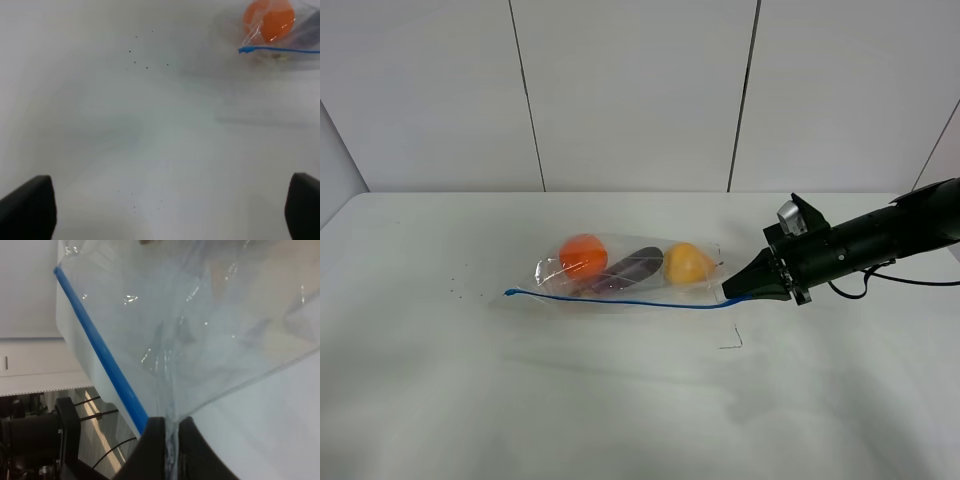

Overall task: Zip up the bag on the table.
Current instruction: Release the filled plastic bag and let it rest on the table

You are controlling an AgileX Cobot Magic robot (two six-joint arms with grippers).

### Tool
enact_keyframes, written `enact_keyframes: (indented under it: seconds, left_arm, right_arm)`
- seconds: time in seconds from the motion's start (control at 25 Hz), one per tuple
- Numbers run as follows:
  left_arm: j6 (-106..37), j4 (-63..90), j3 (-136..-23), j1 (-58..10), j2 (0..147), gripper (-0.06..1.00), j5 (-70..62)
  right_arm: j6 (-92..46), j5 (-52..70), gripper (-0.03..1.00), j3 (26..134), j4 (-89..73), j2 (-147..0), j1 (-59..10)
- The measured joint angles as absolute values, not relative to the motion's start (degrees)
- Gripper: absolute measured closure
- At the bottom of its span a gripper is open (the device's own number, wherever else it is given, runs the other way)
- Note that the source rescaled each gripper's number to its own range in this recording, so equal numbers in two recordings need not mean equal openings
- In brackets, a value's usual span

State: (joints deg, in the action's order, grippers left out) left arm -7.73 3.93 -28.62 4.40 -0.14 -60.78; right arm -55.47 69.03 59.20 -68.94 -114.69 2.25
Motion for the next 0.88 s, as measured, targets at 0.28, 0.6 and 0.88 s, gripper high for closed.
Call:
enact_keyframes:
  seconds: [0.28, 0.6, 0.88]
  left_arm:
    - [-7.7, 3.9, -28.6, 4.4, -0.1, -0.05, -60.7]
    - [-7.7, 3.9, -28.6, 4.4, -0.1, -0.05, -60.7]
    - [-7.7, 3.9, -28.6, 3.8, -0.1, -0.05, -60.7]
  right_arm:
    - [-55.5, 69.0, 0.97, 59.2, -68.9, -114.7, 2.2]
    - [-55.6, 69.0, 0.97, 59.2, -68.9, -114.7, 2.2]
    - [-55.6, 69.0, 0.97, 59.2, -68.9, -114.7, 2.2]
